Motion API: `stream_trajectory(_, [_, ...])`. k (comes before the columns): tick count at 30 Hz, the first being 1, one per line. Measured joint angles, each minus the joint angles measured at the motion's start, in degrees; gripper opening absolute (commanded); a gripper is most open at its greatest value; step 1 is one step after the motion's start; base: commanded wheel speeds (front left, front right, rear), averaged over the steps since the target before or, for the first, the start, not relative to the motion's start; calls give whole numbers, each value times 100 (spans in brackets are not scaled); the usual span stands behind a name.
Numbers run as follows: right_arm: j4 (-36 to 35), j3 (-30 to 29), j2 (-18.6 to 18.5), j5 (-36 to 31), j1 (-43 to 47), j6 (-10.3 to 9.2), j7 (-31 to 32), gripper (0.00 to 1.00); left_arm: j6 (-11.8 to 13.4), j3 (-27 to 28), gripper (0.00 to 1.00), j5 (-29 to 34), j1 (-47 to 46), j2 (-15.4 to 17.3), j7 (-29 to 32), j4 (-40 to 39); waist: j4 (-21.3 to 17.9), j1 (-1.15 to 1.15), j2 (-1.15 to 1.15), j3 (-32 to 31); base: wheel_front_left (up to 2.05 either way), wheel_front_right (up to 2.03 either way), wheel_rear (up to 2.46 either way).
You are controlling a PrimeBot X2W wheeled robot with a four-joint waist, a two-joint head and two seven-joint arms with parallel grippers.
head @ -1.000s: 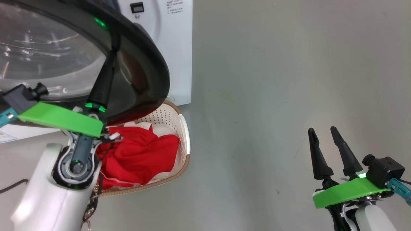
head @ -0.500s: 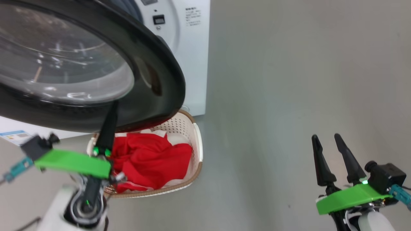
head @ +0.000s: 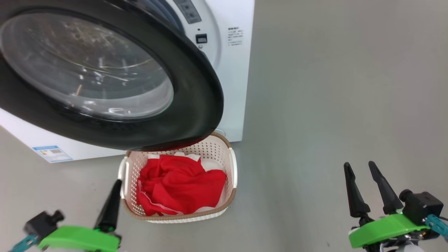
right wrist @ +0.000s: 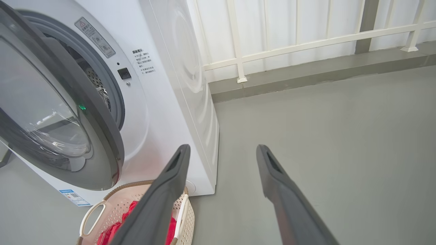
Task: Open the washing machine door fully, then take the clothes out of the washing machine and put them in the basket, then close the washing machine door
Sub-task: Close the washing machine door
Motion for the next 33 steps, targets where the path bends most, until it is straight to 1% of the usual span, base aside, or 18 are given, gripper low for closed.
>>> stream_trajectory(2, [-11, -51, 0, -56, 82, 0, 0, 100, 0, 236, 38, 294, 158, 2, 0, 41, 35, 0, 0, -48, 0, 0, 0])
stream_trajectory(3, [-7, -75, 0, -75, 129, 0, 0, 100, 0, 354, 48, 470, 237, 2, -2, 62, 50, 0, 0, -70, 0, 0, 0])
stream_trajectory(4, [-7, -75, 0, -75, 129, 0, 0, 100, 0, 354, 48, 470, 237, 2, -2, 62, 50, 0, 0, -70, 0, 0, 0])
stream_trajectory(5, [-9, -93, -1, -82, 177, 0, 0, 100, 0, 436, 58, 638, 314, 1, -12, 73, 63, 0, 0, -90, 0, 0, 0])
stream_trajectory(7, [-5, -116, 2, -86, 233, 0, 0, 100, 0, 579, 81, 991, 469, -21, -16, 80, 82, 0, 0, -124, 0, 0, 0])
stream_trajectory(8, [-7, -131, 2, -86, 238, 0, 0, 100, 0, 646, 91, 1148, 538, -35, -15, 91, 89, 0, 0, -138, 0, 0, 0])
stream_trajectory(9, [-9, -148, 4, -86, 240, 0, 0, 100, 0, 706, 97, 1280, 606, -47, -15, 93, 94, 0, 0, -152, 0, 0, 0])
stream_trajectory(10, [-12, -171, 5, -87, 250, 0, 0, 100, 0, 778, 100, 1384, 659, -75, -16, 99, 98, 0, 0, -164, 0, 0, 0])
stream_trajectory(20, [-25, -356, 27, -109, 474, 0, 0, 100, -1, 1244, 100, 2513, 992, -125, -15, 14, 123, 0, 0, -305, 0, 0, 0])
stream_trajectory(22, [-35, -414, 27, -110, 546, 0, 0, 100, -1, 1405, 100, 2880, 1062, -138, -15, -60, 123, 0, 0, -336, 0, 0, 0])
stream_trajectory(23, [-33, -456, 27, -110, 614, 0, 0, 100, -1, 1564, 100, 3329, 1117, -160, -15, -124, 121, 0, 0, -368, 0, 0, 0])
stream_trajectory(25, [-41, -476, 31, -109, 665, 0, 0, 100, -1, 1716, 100, 3871, 1198, -193, -15, -218, 119, 0, 0, -397, 0, 0, 0])
stream_trajectory(29, [-71, -511, 33, -71, 670, 0, 0, 100, -1, 2072, 100, 4766, 1324, -433, -15, -459, 117, 0, 0, -433, 0, 0, 0])
stream_trajectory(33, [-92, -545, 34, -32, 670, 0, 0, 100, -1, 2438, 100, 5490, 1377, -678, -15, -736, 121, 0, 0, -450, 0, 0, 0])
